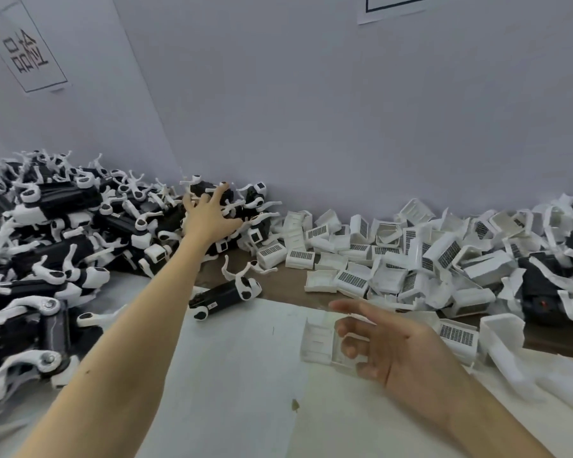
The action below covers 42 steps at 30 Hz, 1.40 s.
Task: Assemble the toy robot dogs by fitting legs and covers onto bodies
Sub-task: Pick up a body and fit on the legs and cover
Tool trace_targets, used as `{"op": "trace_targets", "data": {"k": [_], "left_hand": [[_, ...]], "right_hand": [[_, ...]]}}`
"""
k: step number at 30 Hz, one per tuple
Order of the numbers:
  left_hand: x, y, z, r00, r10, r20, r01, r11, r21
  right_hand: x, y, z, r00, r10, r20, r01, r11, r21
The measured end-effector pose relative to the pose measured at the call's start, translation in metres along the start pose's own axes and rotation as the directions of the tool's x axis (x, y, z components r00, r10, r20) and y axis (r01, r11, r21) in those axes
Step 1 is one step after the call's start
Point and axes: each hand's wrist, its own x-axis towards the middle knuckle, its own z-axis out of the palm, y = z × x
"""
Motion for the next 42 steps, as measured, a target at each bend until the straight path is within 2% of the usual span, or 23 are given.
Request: {"op": "trace_targets", "data": {"k": [3, 6, 12, 18, 21, 23, 25, 27, 28, 29, 30, 31, 33, 34, 35, 36, 42], "left_hand": [[-0.017, -0.007, -0.003, 0.997, 0.057, -0.043, -0.062, 0.99, -0.123], [-0.038, -0.006, -0.013, 0.988, 0.151, -0.024, -0.153, 0.976, -0.156], [-0.113, 0.036, -0.025, 0.954, 0.299, 0.021, -0.28, 0.913, -0.296], [-0.198, 0.079, -0.041, 0.902, 0.426, 0.067, -0.388, 0.869, -0.307], [-0.233, 0.099, -0.049, 0.846, 0.528, 0.08, -0.487, 0.824, -0.289], [-0.249, 0.108, -0.054, 0.792, 0.596, 0.132, -0.54, 0.784, -0.305], [-0.256, 0.11, -0.06, 0.697, 0.696, 0.17, -0.643, 0.712, -0.282], [-0.252, 0.108, -0.067, 0.628, 0.776, 0.054, -0.763, 0.628, -0.153], [-0.246, 0.105, -0.07, 0.618, 0.783, -0.068, -0.786, 0.612, -0.091], [-0.239, 0.102, -0.072, 0.635, 0.752, -0.176, -0.769, 0.638, -0.048], [-0.233, 0.099, -0.072, 0.68, 0.694, -0.235, -0.718, 0.696, -0.019], [-0.226, 0.097, -0.068, 0.744, 0.629, -0.225, -0.644, 0.765, 0.008], [-0.219, 0.097, -0.052, 0.881, 0.473, -0.03, -0.471, 0.881, 0.047], [-0.219, 0.099, -0.044, 0.918, 0.381, 0.108, -0.386, 0.922, 0.032], [-0.221, 0.102, -0.037, 0.929, 0.31, 0.203, -0.317, 0.948, 0.003], [-0.223, 0.104, -0.031, 0.931, 0.275, 0.242, -0.277, 0.961, -0.026], [-0.24, 0.123, -0.036, 0.912, 0.348, 0.216, -0.336, 0.937, -0.092]], "right_hand": [[-0.001, -0.003, 0.001, 1.0, -0.009, -0.028, 0.009, 1.0, 0.01], [-0.002, -0.005, 0.004, 0.998, -0.018, -0.064, 0.019, 1.0, 0.023], [-0.01, -0.009, 0.006, 0.995, -0.036, -0.094, 0.045, 0.994, 0.097], [-0.017, -0.025, 0.002, 0.989, -0.087, -0.118, 0.11, 0.971, 0.212], [-0.02, -0.037, 0.003, 0.971, -0.127, -0.202, 0.167, 0.966, 0.197], [-0.019, -0.041, 0.006, 0.94, -0.181, -0.288, 0.229, 0.963, 0.143], [-0.018, -0.043, 0.01, 0.868, -0.304, -0.393, 0.314, 0.949, -0.039], [-0.016, -0.04, 0.018, 0.793, -0.437, -0.424, 0.267, 0.876, -0.403], [-0.014, -0.039, 0.024, 0.799, -0.474, -0.37, 0.225, 0.806, -0.547], [-0.012, -0.037, 0.03, 0.822, -0.483, -0.302, 0.196, 0.738, -0.646], [-0.009, -0.033, 0.034, 0.841, -0.484, -0.242, 0.171, 0.663, -0.729], [-0.005, -0.029, 0.036, 0.842, -0.505, -0.191, 0.157, 0.568, -0.808], [0.002, -0.022, 0.037, 0.796, -0.594, -0.115, 0.139, 0.365, -0.921], [0.003, -0.019, 0.038, 0.764, -0.637, -0.106, 0.128, 0.311, -0.942], [0.002, -0.018, 0.038, 0.735, -0.668, -0.118, 0.113, 0.292, -0.95], [0.0, -0.018, 0.037, 0.712, -0.69, -0.133, 0.1, 0.287, -0.953], [-0.048, -0.022, 0.026, 0.661, -0.731, -0.168, 0.143, 0.343, -0.929]]}}
